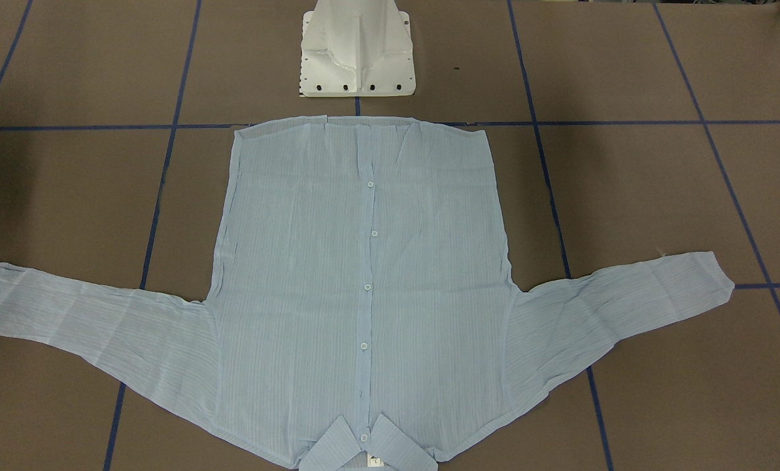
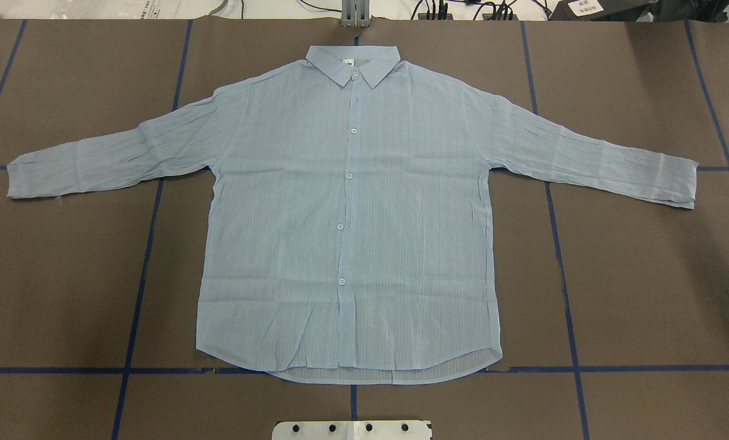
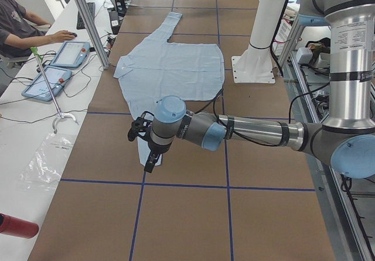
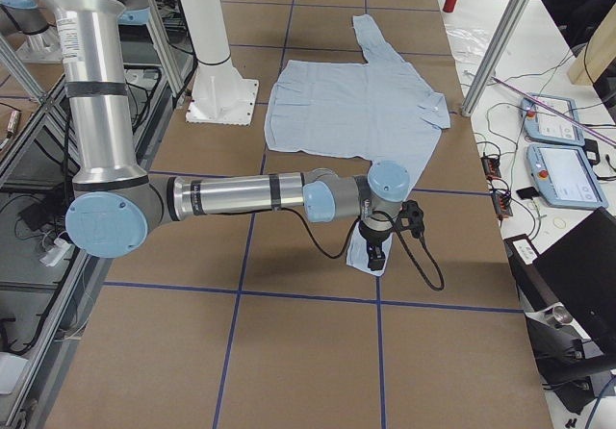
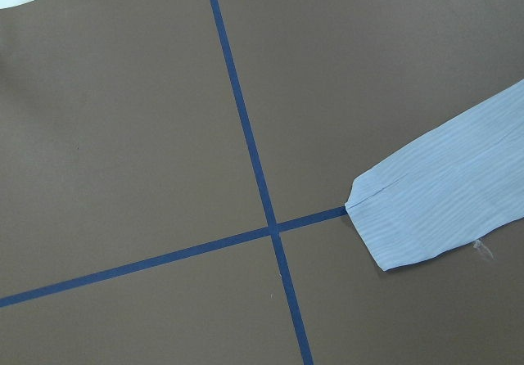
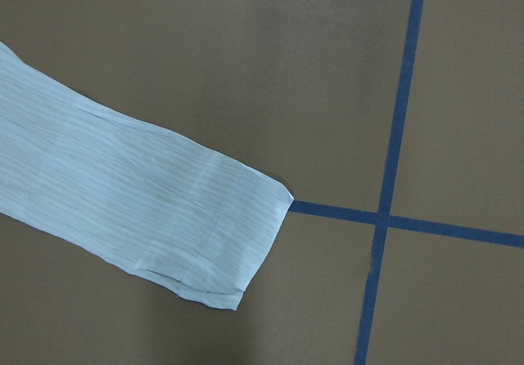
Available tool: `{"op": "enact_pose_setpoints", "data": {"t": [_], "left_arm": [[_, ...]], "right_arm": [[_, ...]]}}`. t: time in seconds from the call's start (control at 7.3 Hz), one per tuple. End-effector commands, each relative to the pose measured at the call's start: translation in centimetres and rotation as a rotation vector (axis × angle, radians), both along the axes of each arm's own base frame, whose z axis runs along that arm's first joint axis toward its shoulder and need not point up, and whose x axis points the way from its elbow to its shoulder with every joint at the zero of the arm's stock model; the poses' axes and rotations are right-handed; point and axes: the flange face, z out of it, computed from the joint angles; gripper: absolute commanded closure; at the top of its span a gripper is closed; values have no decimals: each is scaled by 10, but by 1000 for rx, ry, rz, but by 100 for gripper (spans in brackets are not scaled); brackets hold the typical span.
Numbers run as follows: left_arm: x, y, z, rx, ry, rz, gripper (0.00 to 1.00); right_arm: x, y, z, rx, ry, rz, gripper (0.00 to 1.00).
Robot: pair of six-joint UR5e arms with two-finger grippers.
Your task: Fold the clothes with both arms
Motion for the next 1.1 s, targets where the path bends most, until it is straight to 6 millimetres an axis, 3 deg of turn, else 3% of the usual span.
{"op": "enact_pose_setpoints", "data": {"t": [0.0, 0.55, 0.82, 0.96], "left_arm": [[1, 0, 1, -2, 1, 1, 0], [0, 0, -2, 3, -1, -1, 0], [1, 0, 0, -1, 1, 0, 0], [1, 0, 0, -1, 1, 0, 0]], "right_arm": [[0, 0, 2, -5, 1, 0, 0], [-1, 0, 26, -11, 5, -5, 0], [-16, -7, 65, 49, -10, -17, 0], [-31, -17, 73, 38, -29, 50, 0]]}}
